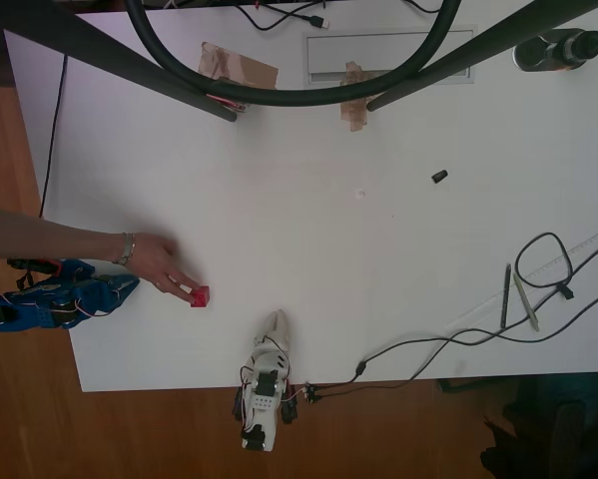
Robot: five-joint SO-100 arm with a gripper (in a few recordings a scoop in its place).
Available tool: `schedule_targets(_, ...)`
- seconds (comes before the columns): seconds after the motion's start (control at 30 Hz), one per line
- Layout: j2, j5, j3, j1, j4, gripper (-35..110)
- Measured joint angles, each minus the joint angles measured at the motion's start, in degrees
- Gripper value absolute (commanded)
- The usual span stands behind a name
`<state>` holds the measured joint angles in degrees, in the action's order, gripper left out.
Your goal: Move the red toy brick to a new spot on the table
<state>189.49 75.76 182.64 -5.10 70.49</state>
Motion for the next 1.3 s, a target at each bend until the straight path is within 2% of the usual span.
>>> schedule_targets(0.8, 0.00, 0.00, 0.00, 1.14, 0.00, 1)
schedule_targets(1.3, 0.00, 3.87, 0.00, 1.05, 0.00, 0)
